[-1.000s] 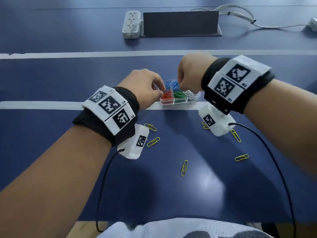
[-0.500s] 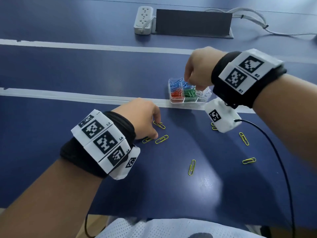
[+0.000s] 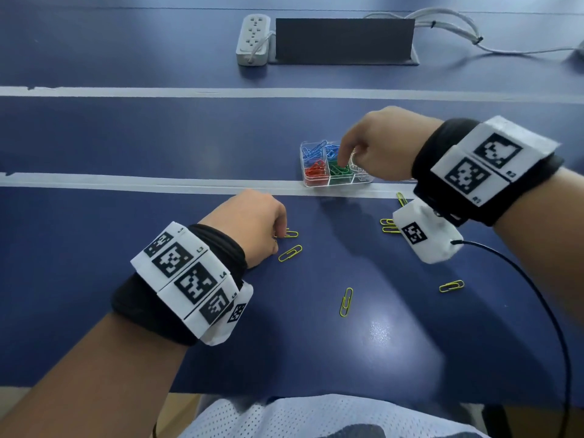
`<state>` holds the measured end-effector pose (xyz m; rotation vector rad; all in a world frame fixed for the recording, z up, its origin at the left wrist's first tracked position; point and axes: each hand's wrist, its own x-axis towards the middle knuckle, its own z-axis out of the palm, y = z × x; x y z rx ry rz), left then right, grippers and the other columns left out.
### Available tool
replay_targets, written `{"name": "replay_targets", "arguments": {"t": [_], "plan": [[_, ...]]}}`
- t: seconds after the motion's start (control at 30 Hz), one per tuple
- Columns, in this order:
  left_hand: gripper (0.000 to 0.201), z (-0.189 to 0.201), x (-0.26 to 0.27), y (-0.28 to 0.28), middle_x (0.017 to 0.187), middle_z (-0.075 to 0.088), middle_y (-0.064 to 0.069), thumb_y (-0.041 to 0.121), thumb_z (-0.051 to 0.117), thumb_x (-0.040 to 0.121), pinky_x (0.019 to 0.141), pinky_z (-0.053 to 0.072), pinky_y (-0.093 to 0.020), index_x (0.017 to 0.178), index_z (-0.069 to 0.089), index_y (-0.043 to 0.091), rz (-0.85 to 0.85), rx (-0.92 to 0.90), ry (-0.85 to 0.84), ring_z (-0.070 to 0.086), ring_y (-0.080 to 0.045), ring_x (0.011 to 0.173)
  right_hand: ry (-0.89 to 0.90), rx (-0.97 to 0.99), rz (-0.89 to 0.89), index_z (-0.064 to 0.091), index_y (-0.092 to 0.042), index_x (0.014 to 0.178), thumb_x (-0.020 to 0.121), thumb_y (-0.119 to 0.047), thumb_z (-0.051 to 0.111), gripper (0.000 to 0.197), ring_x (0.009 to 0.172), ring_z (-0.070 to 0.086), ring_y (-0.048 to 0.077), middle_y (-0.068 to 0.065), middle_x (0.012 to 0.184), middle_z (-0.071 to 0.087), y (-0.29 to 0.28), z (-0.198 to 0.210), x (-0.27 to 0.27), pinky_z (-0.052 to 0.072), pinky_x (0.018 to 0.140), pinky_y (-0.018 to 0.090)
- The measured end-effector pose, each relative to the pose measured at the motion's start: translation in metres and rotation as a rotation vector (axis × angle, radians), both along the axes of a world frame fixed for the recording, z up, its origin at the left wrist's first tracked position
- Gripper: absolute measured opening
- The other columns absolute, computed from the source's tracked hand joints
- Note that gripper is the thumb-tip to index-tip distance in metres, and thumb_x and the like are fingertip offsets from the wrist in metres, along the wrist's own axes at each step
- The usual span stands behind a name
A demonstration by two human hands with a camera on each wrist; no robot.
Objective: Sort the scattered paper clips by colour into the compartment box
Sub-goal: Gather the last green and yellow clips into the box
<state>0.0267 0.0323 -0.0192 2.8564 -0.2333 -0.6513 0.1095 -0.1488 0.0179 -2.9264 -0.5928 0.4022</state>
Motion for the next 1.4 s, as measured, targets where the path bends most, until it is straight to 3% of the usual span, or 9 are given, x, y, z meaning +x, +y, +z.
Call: {"name": "replay_targets", "arguments": {"t": [0.1, 0.3, 0.5, 0.63, 0.77, 0.87, 1.0, 1.1, 1.4], "plan": [[0.017, -0.001, -0.002, 0.000, 0.087, 0.059, 0.005, 0.012, 0.063, 0.083, 0.075, 0.042, -0.023, 0.098, 0.065, 0.019, 0.028, -0.032, -0.030, 0.059, -0.017, 0.094, -0.022, 0.032, -0.003, 0.073, -0.026, 0.092, 0.082, -0.010, 0.052, 0.028, 0.079, 0.050, 0.020, 0.002, 0.087, 0.067, -0.021, 0.000, -0.012, 0.043, 0.078, 0.024], [0.032, -0.002, -0.002, -0.008, 0.106, 0.062, 0.001, 0.027, 0.072, 0.078, 0.083, 0.046, -0.029, 0.108, 0.063, 0.022, 0.031, 0.011, -0.044, 0.056, -0.018, 0.100, 0.128, -0.173, 0.109, 0.070, -0.023, 0.095, 0.079, -0.026, 0.069, 0.017, 0.079, 0.043, 0.013, -0.010, 0.074, 0.055, -0.045, -0.024, -0.046, 0.041, 0.073, 0.023], [0.006, 0.004, -0.003, -0.012, 0.071, 0.057, 0.009, 0.019, 0.069, 0.079, 0.067, 0.040, -0.021, 0.085, 0.071, 0.019, 0.032, 0.001, -0.029, 0.054, -0.012, 0.075, 0.061, -0.150, 0.129, 0.067, -0.025, 0.092, 0.078, -0.015, 0.058, 0.020, 0.075, 0.043, 0.014, -0.016, 0.060, 0.045, -0.045, -0.032, -0.055, 0.034, 0.067, 0.021], [0.012, 0.003, -0.004, -0.011, 0.066, 0.052, 0.014, 0.014, 0.060, 0.078, 0.066, 0.039, -0.021, 0.084, 0.067, 0.021, 0.047, -0.016, -0.064, 0.052, -0.013, 0.075, 0.073, -0.043, 0.005, 0.067, -0.024, 0.090, 0.078, -0.014, 0.055, 0.020, 0.074, 0.044, 0.014, -0.017, 0.058, 0.046, -0.049, -0.027, -0.053, 0.032, 0.063, 0.020], [0.018, 0.004, -0.006, -0.008, 0.068, 0.051, 0.012, 0.012, 0.054, 0.080, 0.069, 0.038, -0.022, 0.089, 0.061, 0.025, 0.136, -0.122, -0.053, 0.051, -0.014, 0.073, 0.031, 0.100, -0.216, 0.074, -0.018, 0.084, 0.078, -0.010, 0.056, 0.021, 0.075, 0.052, 0.019, -0.011, 0.059, 0.056, -0.065, -0.018, -0.038, 0.047, 0.079, 0.028], [0.016, 0.007, -0.005, -0.005, 0.063, 0.052, 0.010, 0.013, 0.049, 0.084, 0.070, 0.042, -0.025, 0.079, 0.062, 0.021, 0.215, -0.227, -0.020, 0.061, -0.017, 0.075, 0.014, 0.079, -0.297, 0.075, -0.010, 0.082, 0.080, -0.009, 0.054, 0.021, 0.085, 0.060, 0.029, 0.006, 0.072, 0.068, -0.071, -0.018, -0.029, 0.052, 0.080, 0.033], [0.015, 0.009, -0.007, -0.002, 0.064, 0.060, 0.008, 0.018, 0.051, 0.084, 0.070, 0.045, -0.026, 0.074, 0.062, 0.019, 0.240, -0.215, 0.005, 0.064, -0.017, 0.077, 0.054, -0.031, -0.240, 0.075, -0.014, 0.077, 0.078, -0.026, 0.068, 0.014, 0.090, 0.061, 0.027, 0.008, 0.084, 0.071, -0.057, -0.030, -0.025, 0.048, 0.078, 0.030], [0.013, 0.009, -0.011, 0.001, 0.069, 0.056, 0.012, 0.026, 0.052, 0.084, 0.068, 0.041, -0.024, 0.079, 0.063, 0.020, 0.159, -0.104, 0.095, 0.057, -0.010, 0.073, 0.036, -0.074, -0.166, 0.070, -0.013, 0.074, 0.078, -0.019, 0.067, 0.007, 0.089, 0.059, 0.030, 0.010, 0.088, 0.069, -0.047, -0.035, -0.025, 0.051, 0.077, 0.030], [0.023, 0.005, -0.016, 0.002, 0.068, 0.051, 0.013, 0.028, 0.078, 0.070, 0.057, 0.037, -0.022, 0.076, 0.056, 0.022, 0.064, 0.012, 0.084, 0.047, -0.007, 0.069, 0.100, -0.051, 0.012, 0.072, -0.022, 0.084, 0.079, -0.012, 0.057, 0.019, 0.073, 0.049, 0.014, -0.011, 0.064, 0.055, -0.048, -0.026, -0.044, 0.051, 0.082, 0.029]]}}
